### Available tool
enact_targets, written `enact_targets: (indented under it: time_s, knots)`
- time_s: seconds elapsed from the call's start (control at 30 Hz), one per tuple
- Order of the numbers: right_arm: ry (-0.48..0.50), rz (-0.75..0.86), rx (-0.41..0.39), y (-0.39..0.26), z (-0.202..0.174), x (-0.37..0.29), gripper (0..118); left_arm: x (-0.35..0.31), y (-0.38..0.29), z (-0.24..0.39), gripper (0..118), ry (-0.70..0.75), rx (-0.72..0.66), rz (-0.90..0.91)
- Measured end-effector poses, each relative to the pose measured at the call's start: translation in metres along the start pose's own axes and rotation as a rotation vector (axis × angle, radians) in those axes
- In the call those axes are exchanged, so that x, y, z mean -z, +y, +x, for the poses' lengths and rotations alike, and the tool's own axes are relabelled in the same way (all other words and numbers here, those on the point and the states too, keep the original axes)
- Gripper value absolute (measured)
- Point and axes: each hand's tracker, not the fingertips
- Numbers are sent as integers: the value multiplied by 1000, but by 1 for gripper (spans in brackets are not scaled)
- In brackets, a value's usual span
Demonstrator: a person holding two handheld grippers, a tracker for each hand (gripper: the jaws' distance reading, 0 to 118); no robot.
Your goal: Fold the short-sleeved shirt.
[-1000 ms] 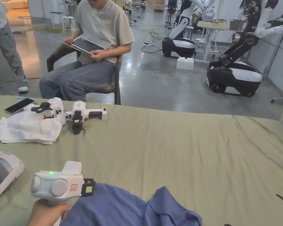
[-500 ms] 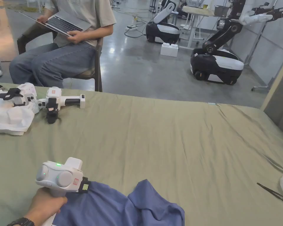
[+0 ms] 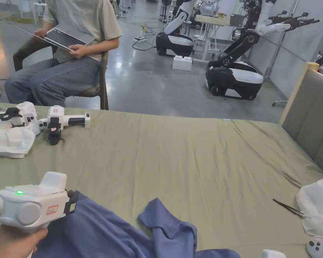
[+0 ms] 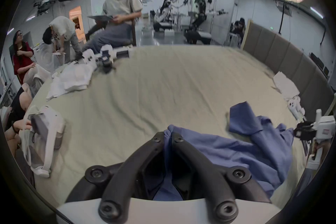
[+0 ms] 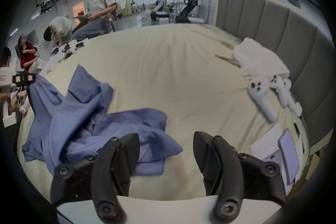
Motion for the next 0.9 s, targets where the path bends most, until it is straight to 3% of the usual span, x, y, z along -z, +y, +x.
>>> enact_targets:
  time_s: [0.13, 0.17, 0.23, 0.27, 0.3, 0.33, 0.5, 0.67, 0.9]
  knots:
    - [26, -76, -9, -7, -6, 29, 63, -47, -14, 2, 1, 10, -6, 46]
    - [42, -74, 0, -9, -7, 32, 55, -57, -18, 2, 1, 19, -15, 58]
    - [125, -76, 48, -10, -10, 36, 20, -28, -6, 1, 1, 26, -21, 71]
    - [129, -68, 41, -10, -13, 35, 13, -28, -6, 1, 1, 29, -24, 72]
    - [96, -64, 16, -9, -17, 34, 13, -28, -6, 0, 1, 33, -31, 72]
    - [78, -66, -6, -8, -17, 33, 11, -72, -25, 7, 1, 36, -45, 78]
    - [69, 28, 26, 0, -10, -1, 8, -116, -40, -6, 1, 74, -68, 131]
    - [99, 180, -24, 26, -16, -64, 8, -160, -17, -14, 1, 115, -76, 212]
    - [39, 364, -71, 75, -18, -138, 8, -232, 21, -45, 1, 202, -77, 335]
